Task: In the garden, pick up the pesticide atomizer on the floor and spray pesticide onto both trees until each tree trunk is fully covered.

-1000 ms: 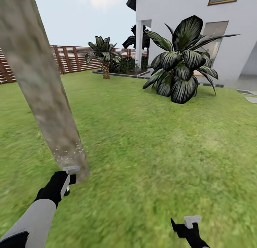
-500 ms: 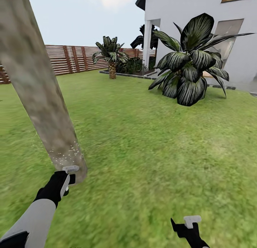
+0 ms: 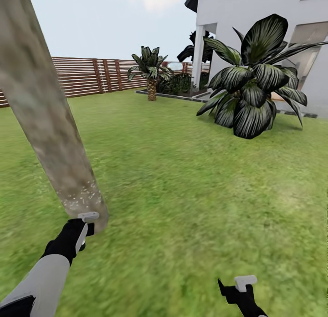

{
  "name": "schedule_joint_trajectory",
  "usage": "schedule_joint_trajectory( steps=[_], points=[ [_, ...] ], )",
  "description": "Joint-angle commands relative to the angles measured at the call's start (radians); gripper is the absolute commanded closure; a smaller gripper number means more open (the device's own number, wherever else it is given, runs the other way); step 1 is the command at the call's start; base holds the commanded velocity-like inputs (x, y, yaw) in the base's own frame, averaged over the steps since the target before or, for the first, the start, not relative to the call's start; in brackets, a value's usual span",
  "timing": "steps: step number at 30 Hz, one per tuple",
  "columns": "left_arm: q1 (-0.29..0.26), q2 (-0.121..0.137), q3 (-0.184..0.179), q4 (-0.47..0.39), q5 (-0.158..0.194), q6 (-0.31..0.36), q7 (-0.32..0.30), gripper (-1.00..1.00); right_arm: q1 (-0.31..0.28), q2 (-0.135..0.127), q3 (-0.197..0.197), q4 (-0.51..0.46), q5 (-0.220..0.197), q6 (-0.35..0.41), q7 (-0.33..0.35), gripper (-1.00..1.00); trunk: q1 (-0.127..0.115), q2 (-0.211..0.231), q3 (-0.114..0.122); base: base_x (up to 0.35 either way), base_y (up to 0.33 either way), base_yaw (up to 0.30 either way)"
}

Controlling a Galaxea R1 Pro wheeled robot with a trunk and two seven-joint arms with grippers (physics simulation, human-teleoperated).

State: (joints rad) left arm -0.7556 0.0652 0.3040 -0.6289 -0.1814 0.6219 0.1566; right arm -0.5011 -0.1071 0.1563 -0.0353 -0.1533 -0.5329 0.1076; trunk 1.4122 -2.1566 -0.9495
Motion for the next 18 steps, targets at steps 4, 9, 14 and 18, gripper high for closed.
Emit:
schedule_joint_trajectory(
  steps=[4, 9, 14, 18],
  points=[
    [-0.001, -0.001, 0.003, -0.002, -0.010, 0.006, -0.002, 1.00, -0.001, 0.000, 0.006, 0.001, -0.011, -0.002, 0.006, -1.00, 0.000, 0.000, -0.001, 0.092, -0.277, 0.151],
    [0.001, 0.002, 0.006, -0.002, -0.009, 0.006, -0.002, 1.00, -0.001, 0.000, 0.006, 0.001, -0.011, -0.002, 0.006, -1.00, 0.000, 0.000, -0.001, 0.193, -0.227, 0.270],
    [0.001, 0.002, 0.006, -0.002, -0.009, 0.004, -0.003, 1.00, -0.001, 0.000, 0.006, 0.001, -0.011, -0.002, 0.006, -1.00, 0.000, 0.000, -0.001, 0.265, -0.173, 0.262],
    [0.021, -0.004, -0.002, -0.009, -0.006, -0.002, -0.013, 1.00, -0.001, -0.001, 0.006, 0.000, -0.011, -0.003, 0.006, -1.00, 0.000, 0.000, -0.001, 0.077, -0.046, 0.055]
  ],
)
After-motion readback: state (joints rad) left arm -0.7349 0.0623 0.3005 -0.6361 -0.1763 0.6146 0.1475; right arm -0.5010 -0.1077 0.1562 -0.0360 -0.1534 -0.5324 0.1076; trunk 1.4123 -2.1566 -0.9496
